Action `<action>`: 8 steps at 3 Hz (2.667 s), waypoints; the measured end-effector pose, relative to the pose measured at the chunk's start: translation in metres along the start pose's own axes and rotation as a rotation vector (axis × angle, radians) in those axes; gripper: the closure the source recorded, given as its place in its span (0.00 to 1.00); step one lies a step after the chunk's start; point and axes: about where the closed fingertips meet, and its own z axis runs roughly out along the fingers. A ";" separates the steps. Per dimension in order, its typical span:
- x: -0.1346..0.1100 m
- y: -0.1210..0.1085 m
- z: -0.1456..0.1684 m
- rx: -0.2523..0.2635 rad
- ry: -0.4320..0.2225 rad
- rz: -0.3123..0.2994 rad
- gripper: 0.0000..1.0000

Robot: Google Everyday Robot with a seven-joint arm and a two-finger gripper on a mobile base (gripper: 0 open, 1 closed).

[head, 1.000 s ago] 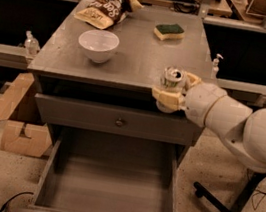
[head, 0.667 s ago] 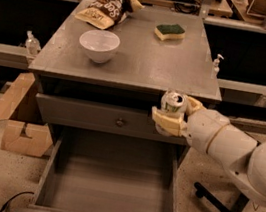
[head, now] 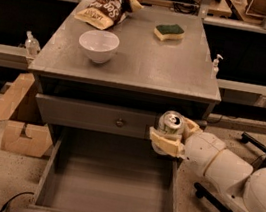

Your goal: Place 7up can into middle drawer

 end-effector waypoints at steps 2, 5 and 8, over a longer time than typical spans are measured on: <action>0.084 0.032 0.044 -0.094 0.061 0.039 1.00; 0.210 0.078 0.107 -0.167 0.079 0.121 1.00; 0.282 0.067 0.185 -0.251 0.132 0.085 1.00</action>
Offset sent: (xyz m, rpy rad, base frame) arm 0.0113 0.0628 -0.1645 -0.0123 0.1814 0.1385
